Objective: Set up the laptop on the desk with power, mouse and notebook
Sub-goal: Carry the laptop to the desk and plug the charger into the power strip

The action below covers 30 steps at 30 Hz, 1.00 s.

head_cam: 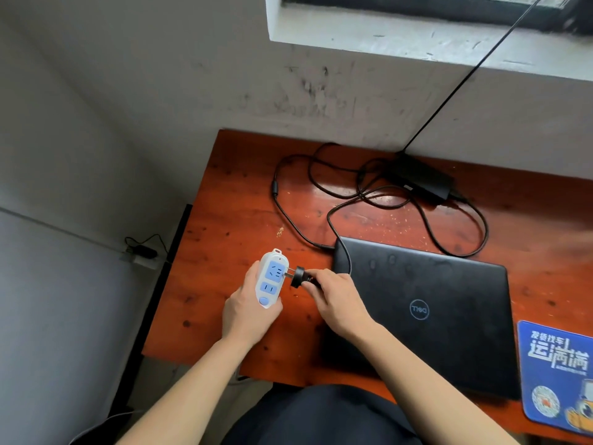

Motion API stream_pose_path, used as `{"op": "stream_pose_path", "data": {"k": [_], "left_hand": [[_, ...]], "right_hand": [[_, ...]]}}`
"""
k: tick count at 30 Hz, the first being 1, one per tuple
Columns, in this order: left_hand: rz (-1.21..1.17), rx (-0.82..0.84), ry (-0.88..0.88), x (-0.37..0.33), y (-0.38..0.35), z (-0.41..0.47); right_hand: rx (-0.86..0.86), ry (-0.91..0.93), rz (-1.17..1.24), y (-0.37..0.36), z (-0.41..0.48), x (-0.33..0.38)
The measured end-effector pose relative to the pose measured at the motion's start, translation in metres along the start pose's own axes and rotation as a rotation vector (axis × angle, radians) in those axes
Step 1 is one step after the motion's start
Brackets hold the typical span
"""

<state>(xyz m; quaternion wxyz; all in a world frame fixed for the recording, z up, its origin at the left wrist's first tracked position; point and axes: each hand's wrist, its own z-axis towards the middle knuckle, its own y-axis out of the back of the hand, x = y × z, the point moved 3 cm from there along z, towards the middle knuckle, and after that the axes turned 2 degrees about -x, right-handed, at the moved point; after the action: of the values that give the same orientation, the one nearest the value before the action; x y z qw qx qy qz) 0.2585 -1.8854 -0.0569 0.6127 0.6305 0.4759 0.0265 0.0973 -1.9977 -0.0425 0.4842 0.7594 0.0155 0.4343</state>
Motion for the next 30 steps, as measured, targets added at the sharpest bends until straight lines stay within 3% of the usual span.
{"op": "stream_pose_path", "data": {"k": [16,25,30], "left_hand": [[0.036,-0.033,-0.039,-0.014,-0.001,-0.002],[0.198,-0.015,-0.219,-0.017,-0.003,-0.007],[0.205,-0.039,-0.218,-0.02,0.0,-0.008]], "right_hand": [[-0.047,0.023,-0.085,0.013,-0.005,0.002],[-0.007,0.133,-0.301,0.024,0.0,0.017],[0.066,0.141,-0.388,0.028,0.005,0.027]]}}
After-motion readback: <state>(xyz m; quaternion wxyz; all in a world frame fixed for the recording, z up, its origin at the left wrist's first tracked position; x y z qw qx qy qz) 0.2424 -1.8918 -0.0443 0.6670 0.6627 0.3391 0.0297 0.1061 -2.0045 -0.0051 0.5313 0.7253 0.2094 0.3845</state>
